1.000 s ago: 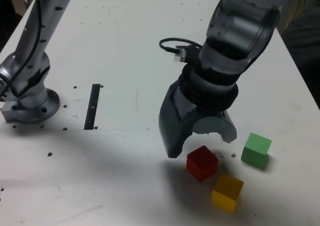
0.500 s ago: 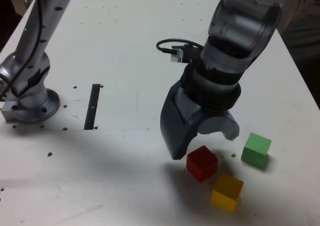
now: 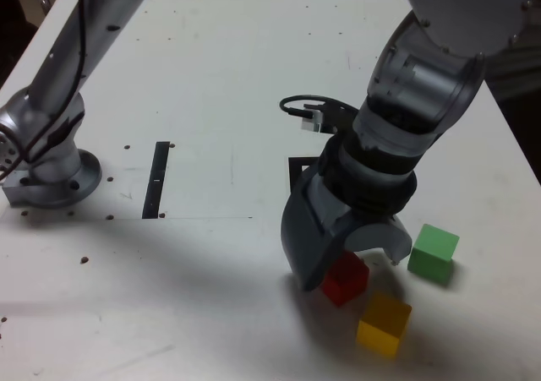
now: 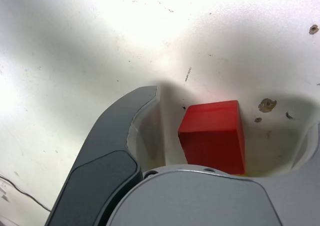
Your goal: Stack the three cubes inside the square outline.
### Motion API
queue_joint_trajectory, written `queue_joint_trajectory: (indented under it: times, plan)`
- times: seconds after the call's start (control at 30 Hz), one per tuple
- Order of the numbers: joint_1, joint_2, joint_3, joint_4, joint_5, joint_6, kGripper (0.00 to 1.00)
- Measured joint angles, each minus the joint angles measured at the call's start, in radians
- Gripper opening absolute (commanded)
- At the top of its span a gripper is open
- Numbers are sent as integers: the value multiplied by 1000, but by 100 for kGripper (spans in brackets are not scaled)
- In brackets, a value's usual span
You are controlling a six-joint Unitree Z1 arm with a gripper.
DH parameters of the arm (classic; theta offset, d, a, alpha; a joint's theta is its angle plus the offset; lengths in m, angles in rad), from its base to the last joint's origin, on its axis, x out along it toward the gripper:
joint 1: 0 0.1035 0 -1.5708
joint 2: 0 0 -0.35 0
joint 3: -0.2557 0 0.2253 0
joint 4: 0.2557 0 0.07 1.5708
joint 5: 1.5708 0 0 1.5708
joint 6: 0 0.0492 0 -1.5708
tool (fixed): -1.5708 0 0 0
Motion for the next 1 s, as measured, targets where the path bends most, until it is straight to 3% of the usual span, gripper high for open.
queue_joint_trajectory:
  times: [0.4, 0.73, 1.0]
  plan:
    - [1, 6, -16, -5, -17, 13, 84]
    - [5, 19, -29, -5, -14, 21, 41]
    - [5, 19, -40, -12, 12, 26, 30]
